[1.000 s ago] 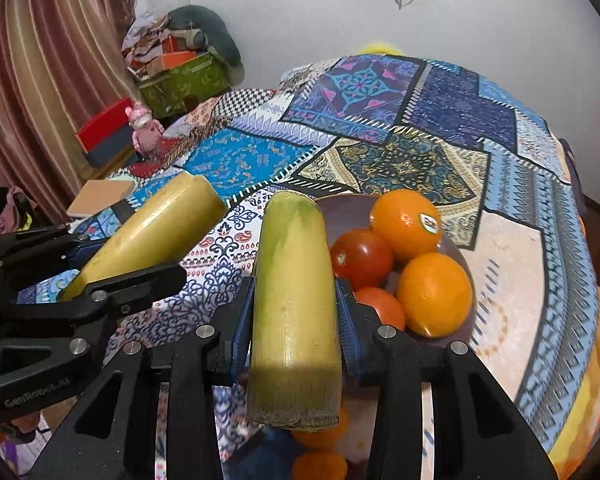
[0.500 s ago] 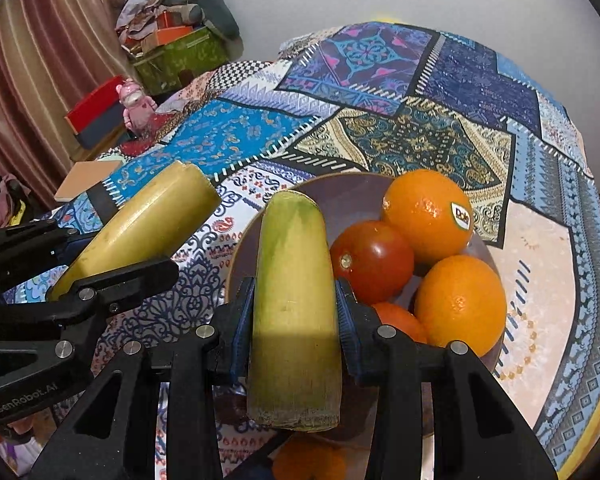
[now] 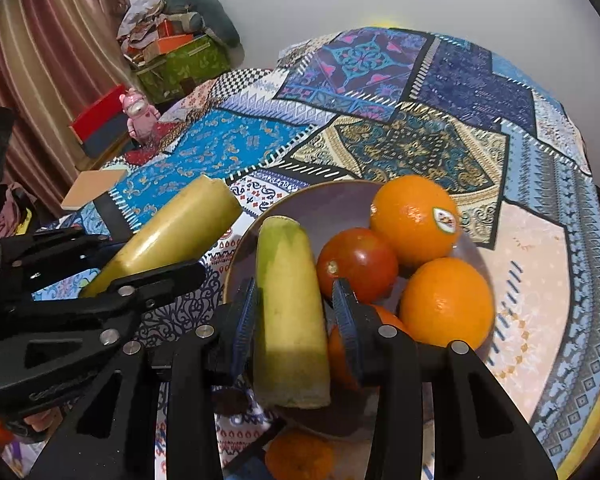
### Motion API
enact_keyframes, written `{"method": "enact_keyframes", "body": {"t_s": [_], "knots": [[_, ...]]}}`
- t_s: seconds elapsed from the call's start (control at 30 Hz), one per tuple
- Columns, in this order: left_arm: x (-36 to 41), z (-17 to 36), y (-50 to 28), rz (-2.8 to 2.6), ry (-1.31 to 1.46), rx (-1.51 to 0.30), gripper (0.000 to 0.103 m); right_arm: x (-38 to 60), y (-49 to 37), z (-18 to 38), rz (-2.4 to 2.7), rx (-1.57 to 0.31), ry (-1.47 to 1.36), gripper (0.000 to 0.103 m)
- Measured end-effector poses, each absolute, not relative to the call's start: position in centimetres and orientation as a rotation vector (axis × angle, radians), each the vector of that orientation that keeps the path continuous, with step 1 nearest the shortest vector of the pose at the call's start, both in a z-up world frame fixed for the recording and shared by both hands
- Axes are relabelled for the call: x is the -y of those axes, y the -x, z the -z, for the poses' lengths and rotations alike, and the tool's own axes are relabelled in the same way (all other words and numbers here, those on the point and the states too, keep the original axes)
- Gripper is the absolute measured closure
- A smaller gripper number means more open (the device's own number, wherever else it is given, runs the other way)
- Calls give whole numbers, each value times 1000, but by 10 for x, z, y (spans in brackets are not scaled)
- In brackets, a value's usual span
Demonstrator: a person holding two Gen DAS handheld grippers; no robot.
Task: Organize fruits
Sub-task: 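Lower both yellow cylinders onto the plate edge and open both grippers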
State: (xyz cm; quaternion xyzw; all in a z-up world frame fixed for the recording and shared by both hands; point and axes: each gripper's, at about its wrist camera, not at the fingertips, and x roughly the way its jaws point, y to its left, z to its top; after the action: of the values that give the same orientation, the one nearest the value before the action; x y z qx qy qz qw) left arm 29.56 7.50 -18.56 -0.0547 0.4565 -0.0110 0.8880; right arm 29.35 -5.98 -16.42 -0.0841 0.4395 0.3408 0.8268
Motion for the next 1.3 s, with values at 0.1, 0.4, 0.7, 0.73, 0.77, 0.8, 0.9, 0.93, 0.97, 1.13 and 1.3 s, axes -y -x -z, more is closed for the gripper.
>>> {"method": "enact_keyframes", "body": {"t_s": [0.1,0.4,0.7,0.73,0.77,0.8,0.9,0.93,0.97,1.13,1.3], "knots": [[-69,184,-299,28,115,-951,69,69,-291,156,-719,-911,174,67],[-47,172,-311,57,111,-947,69,99,-288,139,-678,-869,144,67],[-19,172,-337,66,93,-966,69,123,-293,139,-645,-855,105,67],[-17,173,-340,66,89,-969,69,126,-294,139,-643,-854,103,67],[-16,174,-343,64,86,-972,69,128,-294,140,-640,-854,102,67],[-14,176,-346,60,82,-976,69,130,-294,140,-639,-854,100,67],[-13,182,-357,53,86,-997,69,135,-295,142,-637,-852,90,67],[-14,183,-359,54,90,-1003,69,136,-296,142,-638,-852,86,66],[-15,186,-363,57,102,-1014,69,137,-296,143,-638,-851,82,66],[-15,184,-366,38,77,-987,68,137,-296,146,-645,-854,73,67],[-18,181,-362,31,49,-975,57,133,-296,149,-654,-860,70,67]]}}
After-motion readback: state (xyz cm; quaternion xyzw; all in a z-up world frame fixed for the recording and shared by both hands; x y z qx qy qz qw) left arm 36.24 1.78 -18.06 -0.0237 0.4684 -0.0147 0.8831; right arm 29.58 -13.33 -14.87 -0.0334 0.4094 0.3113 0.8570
